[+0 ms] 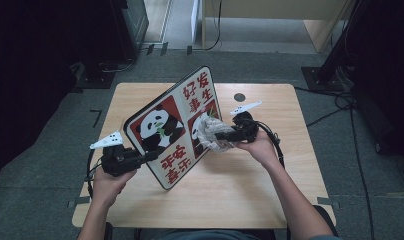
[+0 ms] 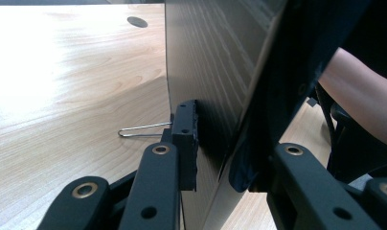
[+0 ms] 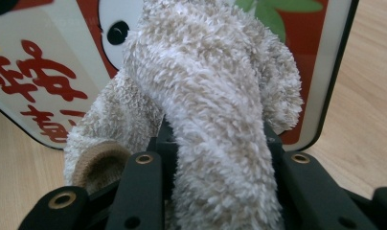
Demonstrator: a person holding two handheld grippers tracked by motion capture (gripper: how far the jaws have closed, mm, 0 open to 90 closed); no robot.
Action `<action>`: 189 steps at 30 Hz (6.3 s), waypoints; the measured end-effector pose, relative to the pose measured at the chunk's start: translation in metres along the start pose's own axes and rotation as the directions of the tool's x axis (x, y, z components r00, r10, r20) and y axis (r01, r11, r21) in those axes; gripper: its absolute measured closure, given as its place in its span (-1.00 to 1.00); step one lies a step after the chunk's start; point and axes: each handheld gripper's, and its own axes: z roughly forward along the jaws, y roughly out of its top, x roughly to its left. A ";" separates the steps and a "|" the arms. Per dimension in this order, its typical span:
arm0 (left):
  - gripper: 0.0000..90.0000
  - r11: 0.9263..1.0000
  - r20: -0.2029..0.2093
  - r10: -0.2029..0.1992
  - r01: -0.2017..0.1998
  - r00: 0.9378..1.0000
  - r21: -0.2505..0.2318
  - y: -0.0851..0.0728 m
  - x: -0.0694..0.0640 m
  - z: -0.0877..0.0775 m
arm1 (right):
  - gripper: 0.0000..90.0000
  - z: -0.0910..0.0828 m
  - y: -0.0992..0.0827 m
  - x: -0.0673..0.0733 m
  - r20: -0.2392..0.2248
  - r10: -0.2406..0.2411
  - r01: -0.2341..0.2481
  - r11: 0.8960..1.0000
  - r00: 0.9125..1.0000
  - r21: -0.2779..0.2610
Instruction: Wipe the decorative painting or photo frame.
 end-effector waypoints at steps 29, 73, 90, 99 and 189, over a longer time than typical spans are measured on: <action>0.62 1.000 -0.002 0.001 -0.001 1.000 0.005 0.001 -0.001 -0.001 | 0.46 0.022 -0.031 -0.018 -0.030 0.046 -0.044 0.996 0.998 0.074; 0.67 1.000 -0.033 -0.001 0.001 0.999 0.006 0.002 -0.002 -0.002 | 0.47 -0.064 0.124 0.063 -0.040 -0.146 0.143 0.987 0.988 -0.072; 0.67 1.000 -0.024 -0.002 0.002 1.000 0.002 0.002 -0.001 -0.002 | 0.46 -0.053 0.137 0.073 -0.045 -0.162 0.155 0.980 0.986 -0.121; 0.66 1.000 -0.020 0.001 0.000 1.000 0.004 0.001 0.000 -0.003 | 0.46 -0.046 0.127 0.070 -0.057 -0.156 0.149 0.983 0.986 -0.103; 0.64 0.999 -0.016 0.025 -0.025 1.000 0.025 0.003 -0.002 -0.004 | 0.43 0.016 0.016 0.028 -0.117 -0.057 0.060 0.998 0.991 0.025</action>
